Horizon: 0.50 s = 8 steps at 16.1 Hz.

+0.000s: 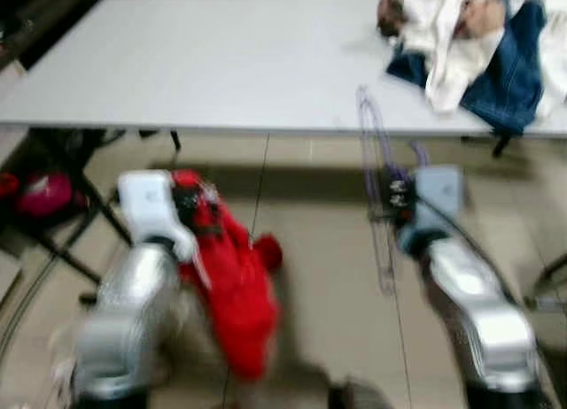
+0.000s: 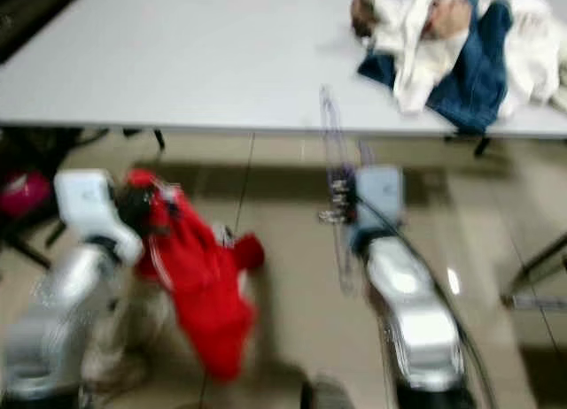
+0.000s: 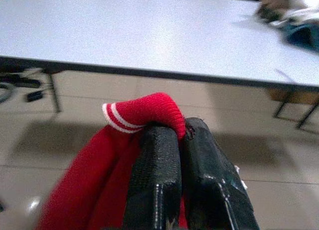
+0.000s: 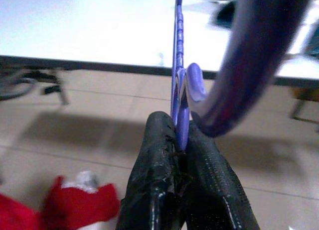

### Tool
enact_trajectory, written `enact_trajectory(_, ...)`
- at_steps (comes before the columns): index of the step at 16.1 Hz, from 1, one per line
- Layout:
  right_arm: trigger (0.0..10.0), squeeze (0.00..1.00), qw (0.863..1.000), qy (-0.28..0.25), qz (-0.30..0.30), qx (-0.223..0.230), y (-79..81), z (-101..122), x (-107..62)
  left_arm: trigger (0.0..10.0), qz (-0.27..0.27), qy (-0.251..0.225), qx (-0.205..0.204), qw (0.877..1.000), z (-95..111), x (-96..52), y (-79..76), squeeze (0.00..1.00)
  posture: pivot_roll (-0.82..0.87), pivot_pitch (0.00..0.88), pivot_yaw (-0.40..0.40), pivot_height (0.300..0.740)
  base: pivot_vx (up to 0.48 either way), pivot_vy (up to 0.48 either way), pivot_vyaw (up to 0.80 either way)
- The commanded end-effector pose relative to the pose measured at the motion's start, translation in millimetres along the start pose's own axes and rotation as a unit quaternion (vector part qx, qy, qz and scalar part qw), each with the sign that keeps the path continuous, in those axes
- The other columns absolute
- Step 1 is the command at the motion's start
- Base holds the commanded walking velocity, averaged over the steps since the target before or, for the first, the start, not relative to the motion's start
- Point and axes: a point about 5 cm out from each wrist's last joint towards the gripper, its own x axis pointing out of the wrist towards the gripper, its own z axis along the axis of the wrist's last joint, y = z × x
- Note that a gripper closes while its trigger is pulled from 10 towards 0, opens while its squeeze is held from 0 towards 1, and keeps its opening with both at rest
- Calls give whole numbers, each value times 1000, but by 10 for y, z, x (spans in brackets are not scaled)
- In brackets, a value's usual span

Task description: Hang hanger

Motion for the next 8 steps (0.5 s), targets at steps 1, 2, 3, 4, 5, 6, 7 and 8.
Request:
enact_trajectory(1, 10000, 0, 999, -19, 27, 13, 85, 69, 10, 10000, 13, -25, 12, 1000, 111, -16, 69, 0, -34, 104, 75, 740, 398, 0, 0)
enact_trajectory(2, 10000, 0, 999, -20, 34, 12, 96, 71, 10, 10000, 13, -25, 12, 1000, 111, -20, 70, 0, -34, 104, 75, 740, 401, 0, 0)
enact_trajectory(3, 10000, 0, 999, -16, 44, 15, 125, 58, 6, 10000, 13, -25, 12, 1000, 108, -28, 78, 0, -34, 104, 75, 740, 405, 0, 0)
enact_trajectory(4, 10000, 0, 999, -10, 50, 14, 144, 46, 0, 10000, 14, -25, 13, 1000, 105, -34, 86, 0, -34, 104, 75, 740, 401, 0, 0)
enact_trajectory(5, 10000, 0, 998, 5, 60, 10, 178, 12, -18, 10000, 15, -24, 13, 1000, 97, -36, 98, 0, -39, 103, 75, 740, 401, 0, 0)
enact_trajectory(6, 10000, 0, 998, 7, 62, 9, 183, 5, -26, 10000, 15, -23, 13, 1000, 93, -32, 98, 0, -46, 101, 81, 740, 401, 0, 0)
enact_trajectory(7, 10000, 0, 998, 6, 65, 10, 169, 6, -34, 10000, 10, -24, 12, 1000, 93, -11, 79, 0, -50, 96, 85, 740, 405, 0, 0)
enact_trajectory(8, 10000, 0, 997, 2, 70, 28, 164, 29, -25, 10000, 6, -25, 12, 1000, 99, 6, 56, 0, -53, 94, 87, 740, 401, 0, 0)
